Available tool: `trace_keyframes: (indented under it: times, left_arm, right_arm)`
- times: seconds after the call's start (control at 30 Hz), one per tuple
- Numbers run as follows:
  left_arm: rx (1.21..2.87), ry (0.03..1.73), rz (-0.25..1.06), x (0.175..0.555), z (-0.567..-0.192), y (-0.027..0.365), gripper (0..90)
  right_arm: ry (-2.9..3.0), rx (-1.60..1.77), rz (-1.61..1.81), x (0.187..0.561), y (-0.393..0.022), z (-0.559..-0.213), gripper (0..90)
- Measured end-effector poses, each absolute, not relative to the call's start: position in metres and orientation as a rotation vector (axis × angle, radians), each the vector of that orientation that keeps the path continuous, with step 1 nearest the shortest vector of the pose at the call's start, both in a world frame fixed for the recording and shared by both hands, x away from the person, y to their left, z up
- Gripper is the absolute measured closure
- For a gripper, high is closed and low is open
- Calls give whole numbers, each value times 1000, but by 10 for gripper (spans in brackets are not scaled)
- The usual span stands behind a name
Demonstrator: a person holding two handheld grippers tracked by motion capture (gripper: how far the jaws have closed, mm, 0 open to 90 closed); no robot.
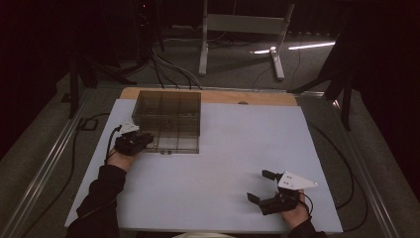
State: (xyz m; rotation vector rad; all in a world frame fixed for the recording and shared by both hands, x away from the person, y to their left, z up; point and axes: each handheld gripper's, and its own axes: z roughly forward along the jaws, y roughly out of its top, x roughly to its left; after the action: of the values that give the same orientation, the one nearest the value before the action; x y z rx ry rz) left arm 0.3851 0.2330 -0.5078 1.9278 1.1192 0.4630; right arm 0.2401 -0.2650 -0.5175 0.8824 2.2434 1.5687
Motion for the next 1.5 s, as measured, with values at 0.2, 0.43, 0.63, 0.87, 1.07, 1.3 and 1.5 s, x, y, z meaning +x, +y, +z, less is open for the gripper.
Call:
trace_keyframes:
  times: [0.2, 0.43, 0.63, 0.87, 1.07, 1.3, 1.5]
  left_arm:
    - [1900, 1095, 473, 378, -498, 231, 615]
    - [1878, 1047, 470, 368, -483, 227, 464]
    - [1862, 1023, 433, 359, -471, 221, 268]
    - [1854, 979, 393, 348, -458, 217, 102]
    - [1865, 906, 368, 336, -453, 214, 83]
    - [1893, 857, 336, 325, -458, 207, 19]
    - [1902, 834, 340, 314, -470, 203, 8]
  right_arm:
    - [2245, 876, 1569, 240, -265, -517, 0]
    - [2238, 879, 1577, 240, -266, -517, 0]
    - [2239, 878, 1578, 240, -264, -516, 0]
    - [2245, 885, 1575, 242, -264, -517, 0]
    - [2243, 880, 1577, 242, -264, -517, 0]
    - [2246, 881, 1580, 242, -263, -517, 0]
    - [2244, 880, 1582, 242, -263, -517, 0]
